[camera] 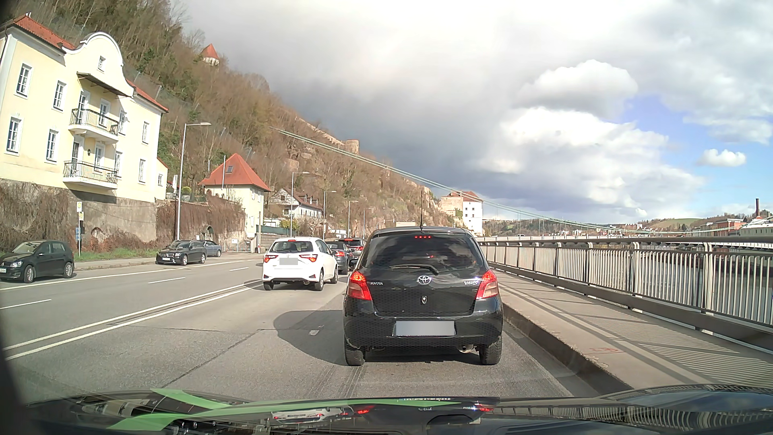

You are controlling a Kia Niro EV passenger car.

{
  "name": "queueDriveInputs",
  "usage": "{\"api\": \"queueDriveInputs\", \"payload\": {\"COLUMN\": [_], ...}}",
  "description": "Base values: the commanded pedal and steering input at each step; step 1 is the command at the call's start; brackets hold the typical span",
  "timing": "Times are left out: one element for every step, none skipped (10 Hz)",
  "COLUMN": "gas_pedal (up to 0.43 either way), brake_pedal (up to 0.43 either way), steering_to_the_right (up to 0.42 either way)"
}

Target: Follow the waypoints while adhering to traffic rules and regulations

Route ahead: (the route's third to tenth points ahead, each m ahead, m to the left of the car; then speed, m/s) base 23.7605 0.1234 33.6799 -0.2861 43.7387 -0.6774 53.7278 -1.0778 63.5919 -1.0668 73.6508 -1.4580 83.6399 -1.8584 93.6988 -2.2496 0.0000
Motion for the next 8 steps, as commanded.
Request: {"api": "queueDriveInputs", "payload": {"gas_pedal": [0.0, 0.0, 0.0, 0.0, 0.0, 0.0, 0.0, 0.0], "brake_pedal": [0.232, 0.232, 0.232, 0.232, 0.232, 0.238, 0.238, 0.232], "steering_to_the_right": [0.0, 0.0, 0.0, 0.0, 0.0, 0.0, 0.0, 0.0]}}
